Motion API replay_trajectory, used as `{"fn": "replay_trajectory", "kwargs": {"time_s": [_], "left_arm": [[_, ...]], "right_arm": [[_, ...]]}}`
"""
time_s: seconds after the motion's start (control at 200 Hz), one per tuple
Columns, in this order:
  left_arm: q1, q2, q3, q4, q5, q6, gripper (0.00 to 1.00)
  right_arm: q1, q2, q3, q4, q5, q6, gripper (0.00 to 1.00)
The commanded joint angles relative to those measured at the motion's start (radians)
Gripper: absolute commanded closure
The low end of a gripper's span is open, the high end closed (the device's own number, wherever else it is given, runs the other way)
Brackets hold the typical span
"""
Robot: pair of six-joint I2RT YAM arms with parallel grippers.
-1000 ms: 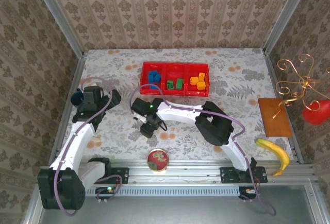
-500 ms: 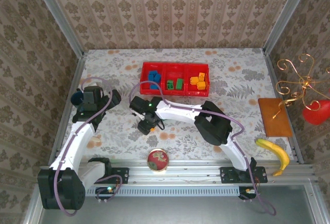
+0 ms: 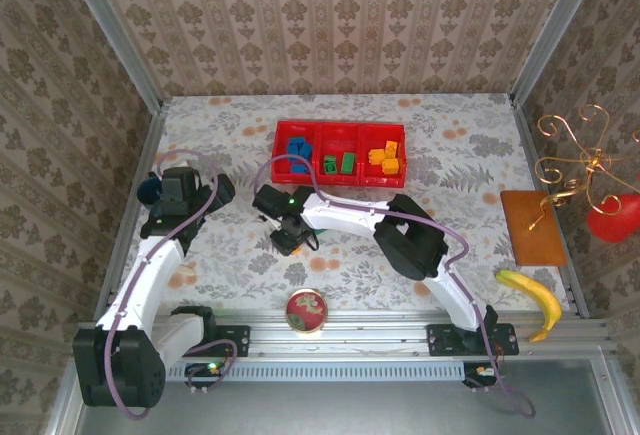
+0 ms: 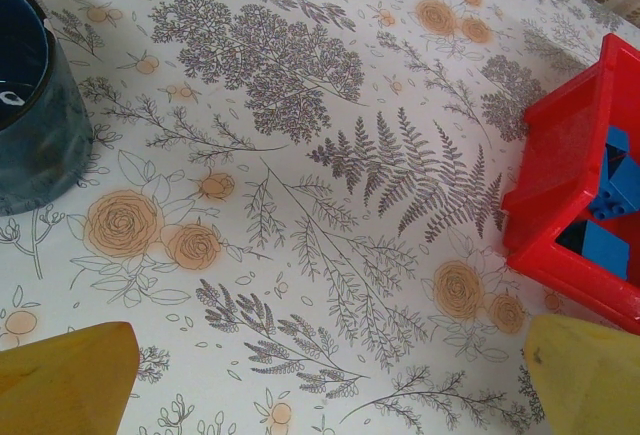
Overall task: Sort the legos into containers by color
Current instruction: Pick up the lego from the center of the table.
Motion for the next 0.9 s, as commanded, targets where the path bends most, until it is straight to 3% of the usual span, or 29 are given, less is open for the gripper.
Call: {"fn": "replay_trajectory", "kwargs": {"time_s": [0.0,0.445,0.895], "left_arm": [[0.011,-0.008,0.006,0.001,0.008,0.002,0.00],[0.014,-0.009,0.012,-0.001,0.008,0.004,0.00],[0.016,-0.021,0.014,-0.010,0.009,0.007,0.00]], "right_arm": [[-0.002,-0.056,-0.014,-0.027,0.027,0.016,0.74],[-0.080,-0.283,-0.126,0.025,0.130,0.074,0.87],[-0.381,-0.453,-0.252,0.074,0.212,0.116,0.87]]}}
